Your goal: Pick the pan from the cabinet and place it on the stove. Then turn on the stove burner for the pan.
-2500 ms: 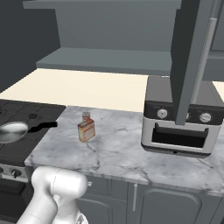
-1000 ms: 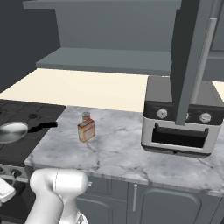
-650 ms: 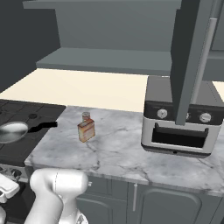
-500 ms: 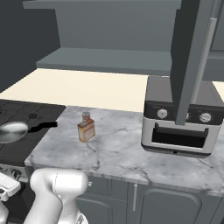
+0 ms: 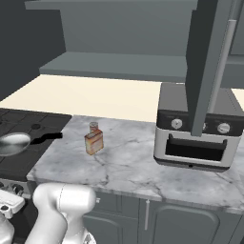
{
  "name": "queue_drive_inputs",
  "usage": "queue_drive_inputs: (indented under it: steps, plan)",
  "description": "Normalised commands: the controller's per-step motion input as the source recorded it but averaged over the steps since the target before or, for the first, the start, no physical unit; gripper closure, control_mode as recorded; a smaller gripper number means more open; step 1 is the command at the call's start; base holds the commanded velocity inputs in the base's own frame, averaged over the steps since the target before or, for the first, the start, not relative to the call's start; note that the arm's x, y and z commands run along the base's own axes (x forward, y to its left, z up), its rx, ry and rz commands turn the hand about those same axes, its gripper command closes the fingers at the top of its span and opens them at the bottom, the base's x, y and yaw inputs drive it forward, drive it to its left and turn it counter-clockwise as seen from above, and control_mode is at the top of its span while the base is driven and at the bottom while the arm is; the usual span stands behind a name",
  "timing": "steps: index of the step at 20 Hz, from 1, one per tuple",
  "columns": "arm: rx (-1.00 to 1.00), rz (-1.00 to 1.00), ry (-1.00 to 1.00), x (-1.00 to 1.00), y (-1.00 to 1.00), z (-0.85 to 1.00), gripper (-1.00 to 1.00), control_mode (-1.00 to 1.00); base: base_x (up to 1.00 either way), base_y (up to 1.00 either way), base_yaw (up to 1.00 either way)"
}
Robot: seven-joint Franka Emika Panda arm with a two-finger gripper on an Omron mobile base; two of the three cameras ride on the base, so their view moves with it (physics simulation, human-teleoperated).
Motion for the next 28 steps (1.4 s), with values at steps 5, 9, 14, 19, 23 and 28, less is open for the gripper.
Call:
queue_drive_inputs:
  steps: [5, 9, 14, 19, 23, 28]
  plan:
    - [0.04, 0.05, 0.0, 0.03, 0.0, -0.28, -1.0, -1.0, 0.0, 0.0, 0.0]
    - [0.04, 0.05, 0.0, 0.05, 0.0, -0.26, -1.0, -1.0, 0.0, 0.0, 0.0]
    - [0.05, 0.03, 0.0, 0.09, 0.02, -0.18, -1.0, -1.0, 0.0, 0.0, 0.0]
    - [0.05, 0.02, 0.0, 0.07, 0.01, -0.07, -1.0, -1.0, 0.0, 0.0, 0.0]
    - [0.05, 0.0, 0.0, 0.0, 0.0, 0.0, -1.0, -1.0, 0.0, 0.0, 0.0]
    - [0.03, 0.0, 0.0, 0.0, 0.0, 0.0, -1.0, -1.0, 0.0, 0.0, 0.0]
